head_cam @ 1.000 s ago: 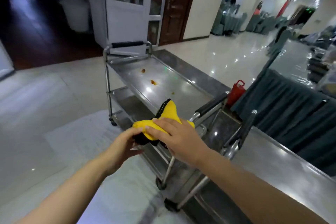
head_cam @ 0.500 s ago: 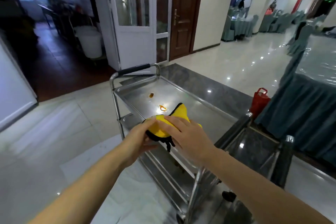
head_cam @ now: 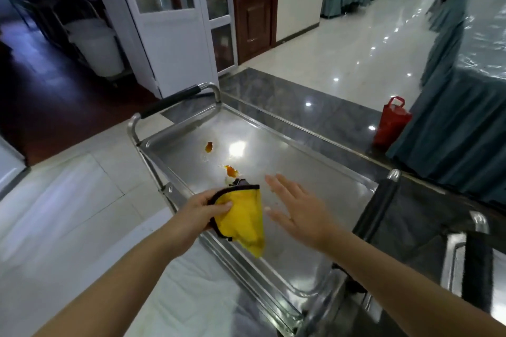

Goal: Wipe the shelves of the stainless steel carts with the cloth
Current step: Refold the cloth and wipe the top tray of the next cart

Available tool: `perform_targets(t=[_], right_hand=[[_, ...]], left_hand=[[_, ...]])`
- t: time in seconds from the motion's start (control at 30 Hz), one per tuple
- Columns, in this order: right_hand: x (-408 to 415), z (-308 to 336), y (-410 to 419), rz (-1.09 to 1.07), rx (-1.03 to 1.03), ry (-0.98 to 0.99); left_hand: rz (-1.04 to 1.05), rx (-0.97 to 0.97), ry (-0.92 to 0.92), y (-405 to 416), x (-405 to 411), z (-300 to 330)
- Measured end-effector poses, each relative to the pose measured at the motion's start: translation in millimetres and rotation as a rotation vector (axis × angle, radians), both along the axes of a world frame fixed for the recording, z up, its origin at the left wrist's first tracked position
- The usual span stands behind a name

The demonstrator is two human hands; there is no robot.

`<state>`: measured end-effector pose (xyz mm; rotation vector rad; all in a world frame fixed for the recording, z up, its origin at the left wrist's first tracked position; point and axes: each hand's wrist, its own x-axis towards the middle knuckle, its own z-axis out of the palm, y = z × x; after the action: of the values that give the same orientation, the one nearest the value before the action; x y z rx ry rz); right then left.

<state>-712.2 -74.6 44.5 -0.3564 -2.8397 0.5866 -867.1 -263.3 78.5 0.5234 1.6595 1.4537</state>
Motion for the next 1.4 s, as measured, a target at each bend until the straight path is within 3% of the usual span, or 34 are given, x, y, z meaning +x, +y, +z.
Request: perform_targets(t=[0.1,0.23,0.37,0.5,0.63,0.77,1.07,1.17,1.23,1.3,1.4], right_hand=[[-14.9,-14.5,17.4,-0.153,-0.312,-0.085],[-39.5,-33.8,12.9,-0.302,-1.035,-0.103],[-51.9,-38.2,-1.4,-0.513,-1.258,0.008],[-48.0,-39.4,-17.2,-0.828,-1.173,0.196],[-39.1,-40.1,-31.7,-1.028,-1.095,0.29],[-26.7,-38.2,-39.7,-1.103,-0.986,0.302],[6.4,-38.0,-21.8,-1.116,-0.591,0.157],[12.2,-52.1,-22.8,-1.094,-0.512,0.081],[15.2,-72.4,-31.1,-1.09,-0.51,-0.035],[17.8,-93.3,-42.4,-1.059,-0.523,-0.171],[20.4,-110.7,-53.6,-0.997,-0.561,-0.199]], left_hand=[[-0.096,-0.022,-0.052,9.6,-19.1,-13.8],[-0.181,-0.024,-0.203,31.8,-48.8,-34.0],[-0.284,-0.046,-0.306,61.4,-80.3,-52.6],[-0.409,-0.123,-0.34,85.4,-106.0,-70.4],[-0.576,-0.199,-0.237,99.8,-122.0,-88.2],[-0.679,-0.219,-0.118,113.8,-115.9,-94.4],[-0.735,-0.024,0.236,152.6,-87.7,-97.8],[-0.832,0.002,0.476,159.8,-82.1,-121.3],[-0.947,-0.059,0.561,154.3,-81.2,-148.8],[-1.044,-0.143,0.514,143.3,-80.2,-181.7],[-1.18,-0.283,0.65,130.7,-78.4,-219.6]])
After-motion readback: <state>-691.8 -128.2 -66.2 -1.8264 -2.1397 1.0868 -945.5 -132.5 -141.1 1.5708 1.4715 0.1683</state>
